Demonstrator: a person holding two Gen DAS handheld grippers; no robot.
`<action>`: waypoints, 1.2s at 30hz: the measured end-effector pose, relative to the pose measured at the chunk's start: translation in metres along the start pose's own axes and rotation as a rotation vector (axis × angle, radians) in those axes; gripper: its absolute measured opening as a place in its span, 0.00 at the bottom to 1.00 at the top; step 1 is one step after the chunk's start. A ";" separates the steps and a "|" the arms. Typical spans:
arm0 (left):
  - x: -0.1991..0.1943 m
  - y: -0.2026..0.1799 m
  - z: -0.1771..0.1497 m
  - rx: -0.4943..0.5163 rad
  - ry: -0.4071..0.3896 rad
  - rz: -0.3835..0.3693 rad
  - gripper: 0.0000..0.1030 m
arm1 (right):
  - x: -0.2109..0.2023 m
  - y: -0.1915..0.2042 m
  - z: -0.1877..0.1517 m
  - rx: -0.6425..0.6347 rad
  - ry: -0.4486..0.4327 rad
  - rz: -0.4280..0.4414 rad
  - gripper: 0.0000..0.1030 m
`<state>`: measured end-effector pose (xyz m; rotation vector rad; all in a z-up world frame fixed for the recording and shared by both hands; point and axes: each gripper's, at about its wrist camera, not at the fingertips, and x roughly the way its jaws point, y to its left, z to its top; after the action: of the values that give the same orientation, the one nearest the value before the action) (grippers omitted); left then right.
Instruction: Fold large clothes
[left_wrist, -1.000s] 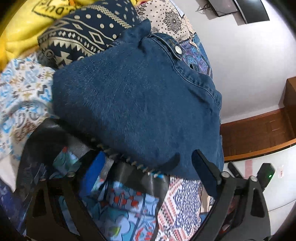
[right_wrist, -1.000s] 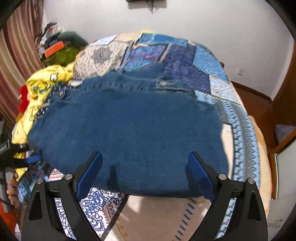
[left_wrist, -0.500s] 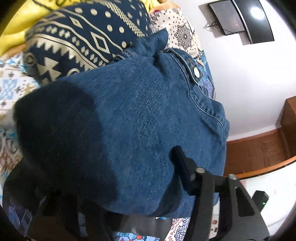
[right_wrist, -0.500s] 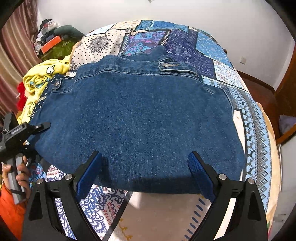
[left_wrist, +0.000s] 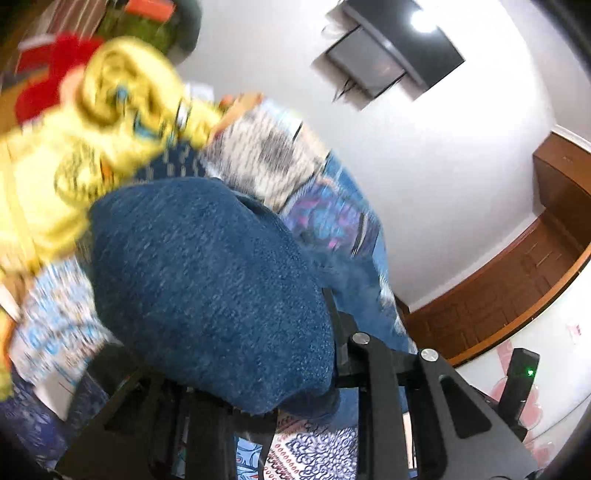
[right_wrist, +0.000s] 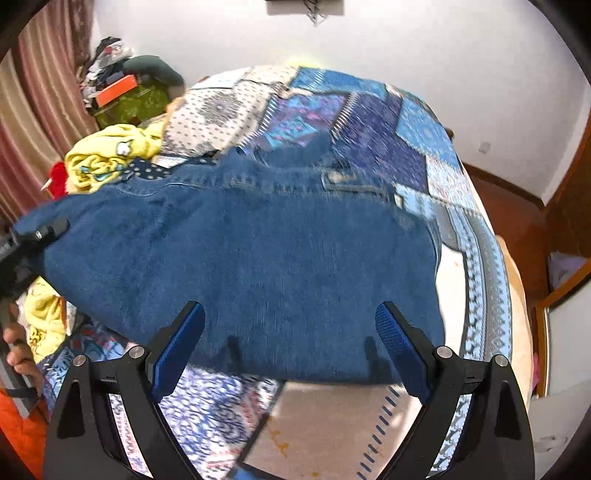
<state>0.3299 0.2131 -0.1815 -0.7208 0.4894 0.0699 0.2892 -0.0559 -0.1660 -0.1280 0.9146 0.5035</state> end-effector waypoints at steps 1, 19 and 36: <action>-0.008 -0.002 0.004 0.012 -0.021 0.000 0.23 | -0.001 0.007 0.003 -0.015 -0.009 0.009 0.90; -0.037 -0.015 0.019 0.189 -0.088 0.143 0.23 | 0.118 0.110 0.010 -0.150 0.165 0.190 0.94; 0.036 -0.177 -0.044 0.497 0.070 -0.022 0.23 | 0.007 -0.040 -0.030 0.262 -0.017 0.108 0.94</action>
<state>0.3845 0.0474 -0.1167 -0.2412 0.5385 -0.0961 0.2897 -0.0977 -0.1936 0.1634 0.9665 0.4791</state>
